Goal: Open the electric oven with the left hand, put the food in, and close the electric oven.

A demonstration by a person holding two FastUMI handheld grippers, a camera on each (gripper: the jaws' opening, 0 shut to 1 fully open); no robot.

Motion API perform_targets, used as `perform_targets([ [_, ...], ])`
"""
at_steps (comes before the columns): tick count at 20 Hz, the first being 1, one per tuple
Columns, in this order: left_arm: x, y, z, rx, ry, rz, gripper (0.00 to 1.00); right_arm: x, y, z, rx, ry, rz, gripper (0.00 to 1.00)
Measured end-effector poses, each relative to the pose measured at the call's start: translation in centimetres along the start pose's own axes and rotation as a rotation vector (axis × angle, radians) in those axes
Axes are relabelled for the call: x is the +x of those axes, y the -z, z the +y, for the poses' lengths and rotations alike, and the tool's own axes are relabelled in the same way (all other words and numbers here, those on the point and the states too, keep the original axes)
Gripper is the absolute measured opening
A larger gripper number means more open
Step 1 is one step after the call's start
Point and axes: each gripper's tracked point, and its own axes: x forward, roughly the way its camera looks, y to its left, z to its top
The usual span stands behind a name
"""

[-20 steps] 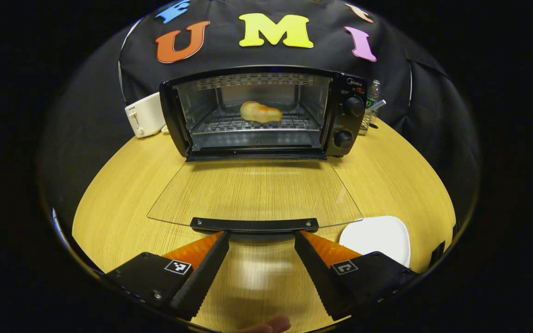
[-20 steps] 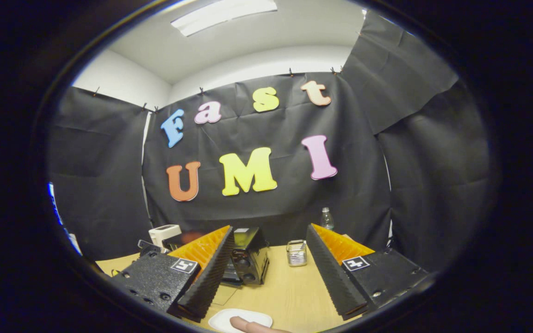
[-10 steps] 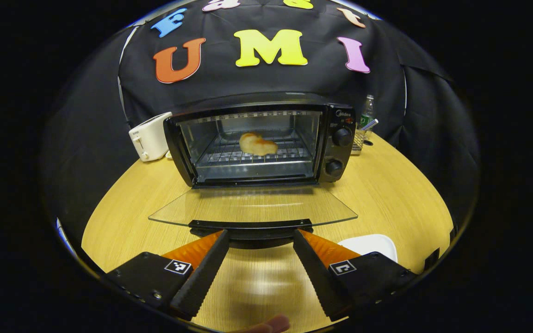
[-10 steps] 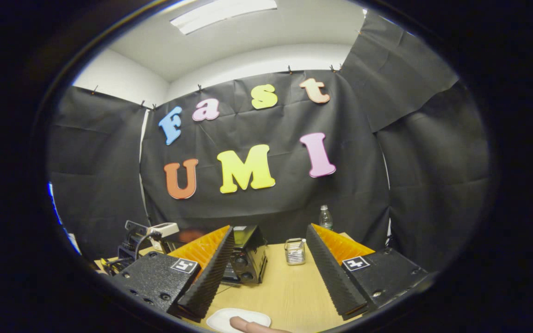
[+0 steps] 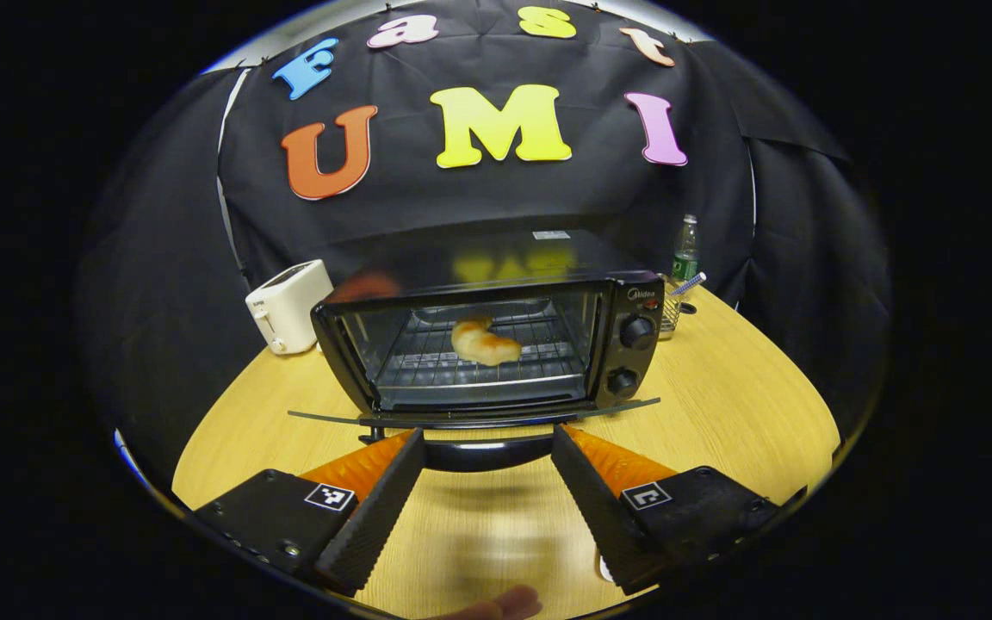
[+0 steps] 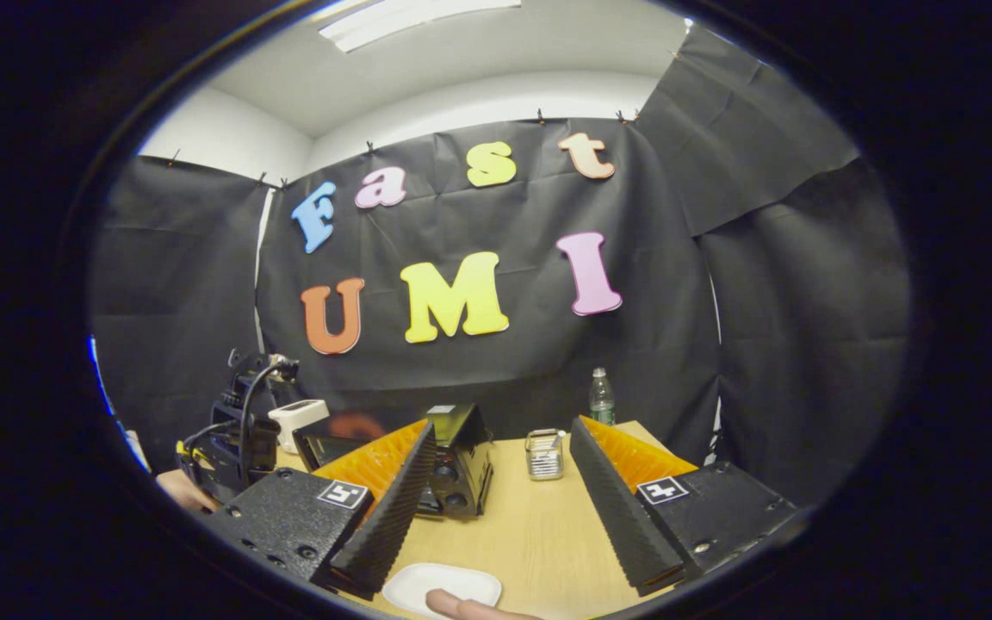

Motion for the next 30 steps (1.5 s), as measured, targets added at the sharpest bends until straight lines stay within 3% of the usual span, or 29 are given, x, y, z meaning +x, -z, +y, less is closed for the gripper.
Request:
perform_targets([
  [3,0.3,-3.1,-0.4,-0.060,0.067,-0.057,0.97,-0.7,0.3,0.2,-0.024,0.007,0.032,0.93],
  [8,-1.6,-6.6,1.5,-0.081,0.077,-0.150,0.97,-2.4,-0.4,1.1,-0.059,0.026,0.035,0.93],
  [9,-2.0,-6.8,1.4,-0.083,0.087,-0.164,0.89,-2.9,-0.5,1.4,-0.062,0.024,0.032,0.93],
  [10,-2.4,-6.4,1.0,-0.084,0.101,-0.165,0.96,-3.2,-0.6,1.9,-0.061,0.019,0.027,0.93],
  [12,-2.4,-5.2,0.6,-0.077,0.119,-0.139,0.94,-3.7,-0.6,2.4,-0.049,0.007,0.024,0.93],
  [19,1.5,-2.2,0.7,-0.094,0.103,-0.040,0.95,-3.3,0.1,1.9,-0.035,0.011,0.045,0.94],
  [21,2.1,-3.0,1.0,-0.088,0.088,-0.074,0.95,-3.1,0.2,1.5,-0.039,0.020,0.046,0.93],
  [22,1.9,-3.5,1.0,-0.094,0.087,-0.085,0.94,-2.9,0.2,1.3,-0.046,0.026,0.045,0.93],
  [23,2.4,-3.6,1.0,-0.093,0.087,-0.095,0.83,-3.0,-0.1,1.2,-0.055,0.029,0.037,0.93],
  [24,2.9,-4.2,1.2,-0.088,0.084,-0.118,0.93,-3.1,-0.4,1.0,-0.061,0.035,0.026,0.93],
  [28,4.1,-6.5,2.7,-0.096,0.051,-0.157,0.94,-3.3,-0.9,1.6,-0.059,0.032,0.005,0.93],
  [29,3.6,-7.1,2.8,-0.107,0.056,-0.171,0.93,-3.3,-0.8,1.8,-0.058,0.028,0.008,0.93],
  [30,2.9,-7.8,2.7,-0.120,0.067,-0.188,0.82,-3.4,-0.7,2.0,-0.057,0.025,0.010,0.93],
])
